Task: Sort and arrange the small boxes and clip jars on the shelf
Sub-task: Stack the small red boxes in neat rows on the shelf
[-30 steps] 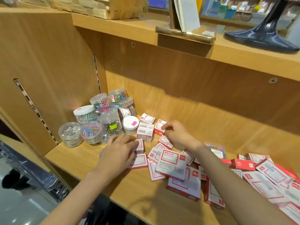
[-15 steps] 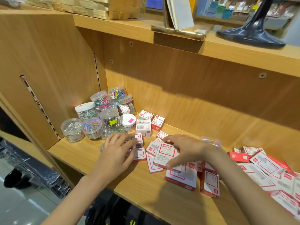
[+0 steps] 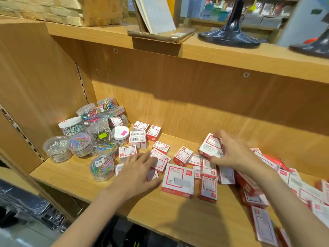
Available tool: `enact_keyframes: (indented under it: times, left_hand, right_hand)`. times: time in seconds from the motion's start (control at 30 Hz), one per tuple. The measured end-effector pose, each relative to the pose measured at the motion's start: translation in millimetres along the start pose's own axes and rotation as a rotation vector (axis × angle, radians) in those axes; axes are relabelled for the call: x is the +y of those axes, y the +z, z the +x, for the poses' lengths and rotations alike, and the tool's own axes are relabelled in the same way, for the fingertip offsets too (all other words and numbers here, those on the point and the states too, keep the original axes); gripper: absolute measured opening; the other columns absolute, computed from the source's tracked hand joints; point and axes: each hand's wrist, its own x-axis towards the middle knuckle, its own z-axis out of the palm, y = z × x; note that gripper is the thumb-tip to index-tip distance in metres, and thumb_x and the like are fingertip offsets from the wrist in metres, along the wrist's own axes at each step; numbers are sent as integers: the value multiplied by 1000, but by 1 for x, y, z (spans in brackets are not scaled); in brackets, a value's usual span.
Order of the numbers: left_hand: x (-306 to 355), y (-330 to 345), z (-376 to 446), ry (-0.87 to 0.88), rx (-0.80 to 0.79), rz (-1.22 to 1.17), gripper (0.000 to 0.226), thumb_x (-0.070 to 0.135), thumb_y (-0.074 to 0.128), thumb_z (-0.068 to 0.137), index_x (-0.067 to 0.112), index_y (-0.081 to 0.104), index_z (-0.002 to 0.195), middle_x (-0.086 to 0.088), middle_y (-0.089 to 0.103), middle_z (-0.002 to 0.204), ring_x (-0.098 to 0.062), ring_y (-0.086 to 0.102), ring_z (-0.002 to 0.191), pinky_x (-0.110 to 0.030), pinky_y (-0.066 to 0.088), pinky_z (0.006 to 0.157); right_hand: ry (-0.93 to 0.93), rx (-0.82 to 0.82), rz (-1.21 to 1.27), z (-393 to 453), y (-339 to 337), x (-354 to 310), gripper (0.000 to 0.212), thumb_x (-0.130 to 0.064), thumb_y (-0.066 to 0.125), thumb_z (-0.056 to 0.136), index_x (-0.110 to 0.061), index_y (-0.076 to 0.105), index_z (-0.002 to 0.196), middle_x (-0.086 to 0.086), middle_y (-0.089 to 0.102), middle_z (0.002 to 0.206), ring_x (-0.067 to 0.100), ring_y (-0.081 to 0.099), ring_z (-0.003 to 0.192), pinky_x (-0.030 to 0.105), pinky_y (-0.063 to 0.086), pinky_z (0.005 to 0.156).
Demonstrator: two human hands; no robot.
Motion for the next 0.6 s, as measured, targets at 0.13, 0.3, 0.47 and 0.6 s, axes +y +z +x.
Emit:
enact_keyframes:
  times: [0.13, 0.3, 0.47, 0.6]
  left_hand:
    - [2, 8, -2, -41, -9, -48, 93, 72, 17, 62, 25, 32, 140, -1, 24, 151, -24, 27, 134, -37, 23, 108]
    - [-3, 18, -2, 9, 102, 5, 71, 66, 35, 74, 22, 51, 127, -3, 50, 135, -25, 49, 119, -42, 34, 99]
    - [-21, 3, -15, -75, 311, 48, 45, 52, 43, 79, 22, 61, 108, 1, 61, 112, -18, 50, 107, -36, 21, 97]
    - [-46, -10, -26, -210, 352, 138, 44, 47, 40, 75, 19, 67, 95, -2, 65, 101, -19, 48, 95, -36, 25, 87]
  right_hand:
    - [152, -105, -109, -12, 5, 29, 64, -38, 66, 76, -16, 37, 127, 13, 47, 123, 30, 39, 114, 32, 32, 86]
    - [-68, 40, -30, 5, 17, 0, 51, -46, 60, 83, -19, 48, 125, 5, 43, 129, 23, 36, 121, 34, 29, 100]
    - [-171, -76, -75, 23, 48, -54, 40, -49, 57, 84, -23, 47, 112, -1, 55, 119, 18, 43, 111, 36, 28, 93]
    - [-151, 47, 82, 39, 50, -65, 26, -41, 62, 82, -24, 42, 85, -6, 56, 96, 15, 44, 94, 29, 32, 73]
